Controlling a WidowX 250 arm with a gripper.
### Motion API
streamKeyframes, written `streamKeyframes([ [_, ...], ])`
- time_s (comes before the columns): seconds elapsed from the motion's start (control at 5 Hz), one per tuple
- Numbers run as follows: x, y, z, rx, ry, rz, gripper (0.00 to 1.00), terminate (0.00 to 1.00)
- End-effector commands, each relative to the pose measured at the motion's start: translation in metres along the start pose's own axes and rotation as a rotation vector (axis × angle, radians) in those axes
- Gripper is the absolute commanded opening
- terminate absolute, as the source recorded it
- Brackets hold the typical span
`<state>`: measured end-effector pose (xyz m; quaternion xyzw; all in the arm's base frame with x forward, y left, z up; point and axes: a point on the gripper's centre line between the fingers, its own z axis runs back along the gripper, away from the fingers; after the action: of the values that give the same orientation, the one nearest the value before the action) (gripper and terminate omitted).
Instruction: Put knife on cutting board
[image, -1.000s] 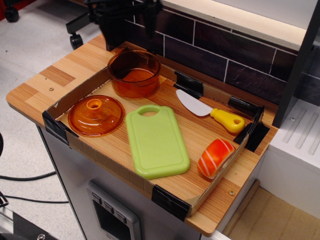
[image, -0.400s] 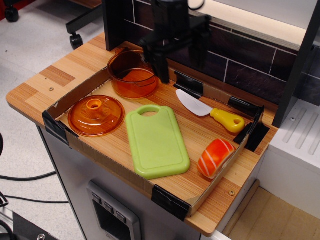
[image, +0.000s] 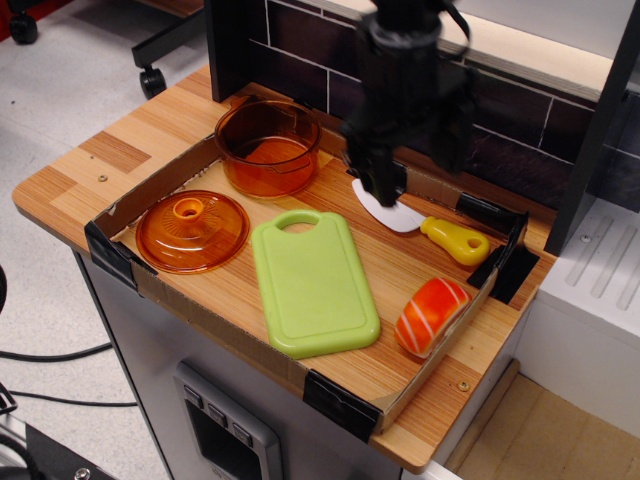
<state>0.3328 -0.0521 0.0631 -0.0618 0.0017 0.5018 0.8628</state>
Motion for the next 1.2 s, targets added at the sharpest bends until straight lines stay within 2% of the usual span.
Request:
streamKeyframes([
  [0.0, -0.019, -0.027, -0.018, -0.025, -0.011, -0.018, 1.00, 0.00],
  [0.4, -0.025, -0.031, -0.044, -0.006, -0.035, -0.010, 1.00, 0.00],
  [0.8, -0.021, -0.031, -0.050, -0.012, -0.068, -0.021, 1.00, 0.00],
  [1.0, -0.020, -0.033, -0.051, 0.000, -0.057, -0.032, 1.00, 0.00],
])
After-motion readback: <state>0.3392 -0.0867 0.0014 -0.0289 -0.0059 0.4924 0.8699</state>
